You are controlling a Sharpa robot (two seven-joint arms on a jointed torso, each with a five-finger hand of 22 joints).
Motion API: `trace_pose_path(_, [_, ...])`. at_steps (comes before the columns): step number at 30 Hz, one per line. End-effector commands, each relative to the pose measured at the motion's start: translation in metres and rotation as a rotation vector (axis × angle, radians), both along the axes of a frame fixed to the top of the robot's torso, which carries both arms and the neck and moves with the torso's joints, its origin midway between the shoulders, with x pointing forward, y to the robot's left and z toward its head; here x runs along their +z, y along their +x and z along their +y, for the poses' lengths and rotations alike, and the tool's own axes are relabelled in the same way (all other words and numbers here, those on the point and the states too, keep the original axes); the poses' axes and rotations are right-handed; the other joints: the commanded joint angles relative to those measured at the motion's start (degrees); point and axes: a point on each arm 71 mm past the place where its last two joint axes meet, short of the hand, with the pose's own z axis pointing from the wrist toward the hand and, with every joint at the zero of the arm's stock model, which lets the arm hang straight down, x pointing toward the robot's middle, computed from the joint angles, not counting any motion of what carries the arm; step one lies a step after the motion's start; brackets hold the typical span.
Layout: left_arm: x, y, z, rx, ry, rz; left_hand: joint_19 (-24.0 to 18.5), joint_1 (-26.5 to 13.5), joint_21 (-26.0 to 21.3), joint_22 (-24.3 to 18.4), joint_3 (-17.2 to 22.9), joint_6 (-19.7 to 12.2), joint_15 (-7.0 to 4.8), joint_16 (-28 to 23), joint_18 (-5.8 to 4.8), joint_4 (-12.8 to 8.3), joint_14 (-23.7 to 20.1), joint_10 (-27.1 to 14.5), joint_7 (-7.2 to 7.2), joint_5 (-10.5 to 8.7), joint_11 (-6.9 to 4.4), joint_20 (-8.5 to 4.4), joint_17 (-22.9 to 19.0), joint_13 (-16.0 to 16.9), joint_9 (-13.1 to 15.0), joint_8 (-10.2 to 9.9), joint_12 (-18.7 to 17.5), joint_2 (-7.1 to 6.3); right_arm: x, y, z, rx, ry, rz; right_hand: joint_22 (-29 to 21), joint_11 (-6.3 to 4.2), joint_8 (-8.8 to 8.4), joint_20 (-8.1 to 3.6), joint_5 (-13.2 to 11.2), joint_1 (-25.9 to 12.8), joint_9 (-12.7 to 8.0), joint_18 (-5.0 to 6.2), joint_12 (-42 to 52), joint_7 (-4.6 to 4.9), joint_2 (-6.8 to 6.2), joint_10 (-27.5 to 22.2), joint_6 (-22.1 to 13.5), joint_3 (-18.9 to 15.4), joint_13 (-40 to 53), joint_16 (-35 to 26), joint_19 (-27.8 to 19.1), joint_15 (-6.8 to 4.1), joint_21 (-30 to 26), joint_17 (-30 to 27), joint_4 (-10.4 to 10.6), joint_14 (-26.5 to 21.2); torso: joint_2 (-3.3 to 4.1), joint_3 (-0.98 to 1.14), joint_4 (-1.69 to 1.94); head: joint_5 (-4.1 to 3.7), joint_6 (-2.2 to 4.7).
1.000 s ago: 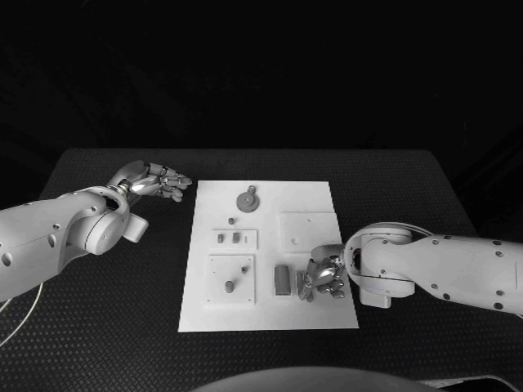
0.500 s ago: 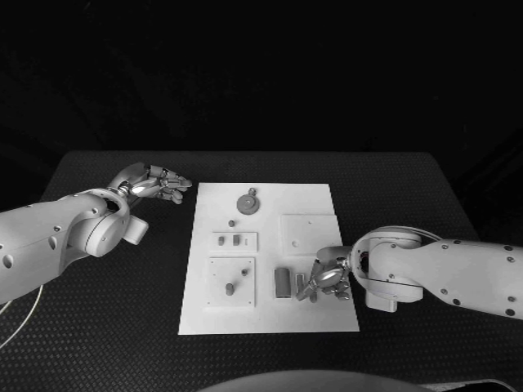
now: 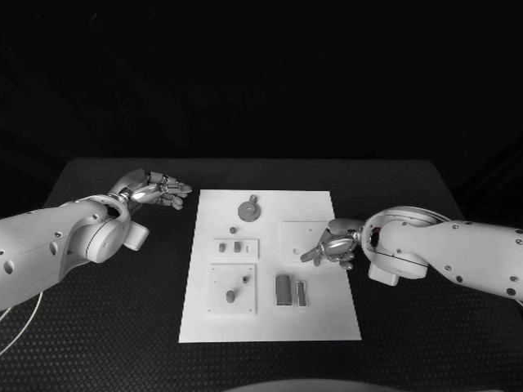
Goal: Assemble the parts on the task board
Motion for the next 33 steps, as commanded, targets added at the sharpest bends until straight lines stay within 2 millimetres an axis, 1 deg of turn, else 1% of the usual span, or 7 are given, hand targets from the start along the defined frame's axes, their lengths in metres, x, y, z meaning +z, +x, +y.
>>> trace_pose_path(1, [0.001,0.001,-0.001,0.01,-0.044,0.01,-0.9,-0.1,-0.3,-0.2,0.0,-0.4,0.24,-0.7,0.74,0.2,-0.8,0.0,0.17,-0.28,-0.05,0.21,-0.3,-0.1,-0.1,0.4,0.1,0.18,0.012,0.023,-0.002,-0.041,0.276,-0.15,1.0,0.21,-0.6,-0.21,0.1,1.9,0.0,0.72,0.3,1.4,1.12,-0.6,-2.3,0.6,0.2,-0.4,-0.3,0.48,-0.3,0.0,-0.3,-0.2,-0.57,0.1,0.03,-0.01,1.18])
trace_pose_path(8, [-0.001,0.009,0.006,0.066,-0.107,0.034,-3.2,-0.3,-0.4,-1.2,0.3,-0.7,1.06,-3.2,0.62,0.2,-2.7,-0.8,-0.03,-0.27,0.27,1.01,-1.2,-0.7,-0.2,0.4,-0.2,0.81,0.023,0.074,-0.021,-0.159,0.48,-0.324,1.0,0.81,-0.82,0.56,0.1,3.9,0.6,0.64,-0.6,2.09,6.29,-2.9,-3.8,-1.6,0.0,-1.6,-2.2,1.12,-1.1,-0.5,-2.9,-1.5,-1.85,-0.04,-0.18,-0.15,4.59])
trace_pose_path(14, [0.001,0.023,0.016,0.137,-0.15,0.025,-7.5,-0.6,-0.5,-3.3,0.6,-2.2,1.92,-6.6,-0.15,0.1,-6.3,-3.4,-0.76,-0.28,-0.13,2.11,-2.7,-2.1,-0.6,-0.2,-0.4,0.99,0.033,0.112,-0.037,-0.285,0.631,-0.433,0.2,2.27,-1.74,3.48,0.0,3.0,0.7,-0.98,-7.7,3.51,10.22,-9.7,-6.4,-4.1,-4.5,-7.7,-11.1,2.69,-6.0,-3.0,-6.6,-9.5,-2.67,0.02,-0.53,0.27,8.25])
trace_pose_path(18, [0.004,0.031,0.015,0.155,-0.171,0.009,-10.1,-0.9,-0.5,-4.8,0.8,-3.8,2.32,-8.3,-0.86,0.1,-8.3,-6.2,-1.45,-0.28,-0.34,2.56,-3.6,-3.5,-0.8,-0.9,-0.4,0.9,0.036,0.124,-0.046,-0.344,0.692,-0.46,-2.8,4.28,-2.81,6.36,0.3,1.6,0.5,-3.1,-17.6,5.16,11.13,-15.8,-9.1,-4.3,-12.8,-18.9,-21.3,5.22,-13.6,-8.4,-8.4,-18.9,-3.24,0.33,-0.61,0.62,10.51])
trace_pose_path(21, [0.009,0.036,0.011,0.155,-0.185,-0.004,-11.2,-1.1,-0.5,-5.8,0.8,-5.2,2.49,-9.5,-1.22,0.3,-9.7,-8.4,-2.0,-0.28,-0.81,2.79,-4.2,-4.5,-1.0,-1.4,-0.4,0.72,0.034,0.126,-0.051,-0.366,0.724,-0.46,-6.7,6.92,-3.57,9.17,0.3,0.8,0.1,-5.49,-28.4,5.95,11.7,-17.2,-11.4,-3.4,-23.8,-31.9,-30.1,11.08,-21.2,-15.2,-9.7,-24.9,-3.59,0.56,-0.63,1.06,11.72])
trace_pose_path(26, [0.011,0.038,0.007,0.153,-0.2,-0.021,-13.8,-1.8,-0.5,-7.7,0.8,-7.5,2.36,-11.0,-2.09,0.8,-11.9,-12.3,-2.87,-0.29,-1.66,3.21,-5.1,-6.2,-1.1,-2.2,-0.4,0.55,0.036,0.128,-0.053,-0.376,0.773,-0.463,-9.6,9.79,-4.47,11.43,0.2,0.9,-0.6,-8.06,-38.4,6.02,12.66,-20.9,-13.8,-2.9,-33.6,-43.7,-39.2,15.97,-27.8,-20.8,-11.0,-32.3,-4.07,0.87,-0.57,1.46,13.86])
trace_pose_path(33, [0.011,0.042,0.004,0.139,-0.215,-0.027,-16.1,-2.2,-0.4,-9.7,0.6,-9.0,2.15,-11.8,-3.11,1.1,-13.2,-14.4,-3.4,-0.28,-2.35,3.47,-5.6,-7.3,-0.9,-2.3,-0.2,0.56,0.034,0.126,-0.049,-0.367,0.803,-0.449,-12.4,10.14,-4.17,12.79,0.1,0.9,-1.9,-8.0,-46.7,6.12,13.11,-18.5,-15.4,-4.1,-46.8,-53.1,-40.4,16.84,-32.3,-25.5,-11.0,-33.0,-4.52,1.43,-0.51,2.05,15.85])
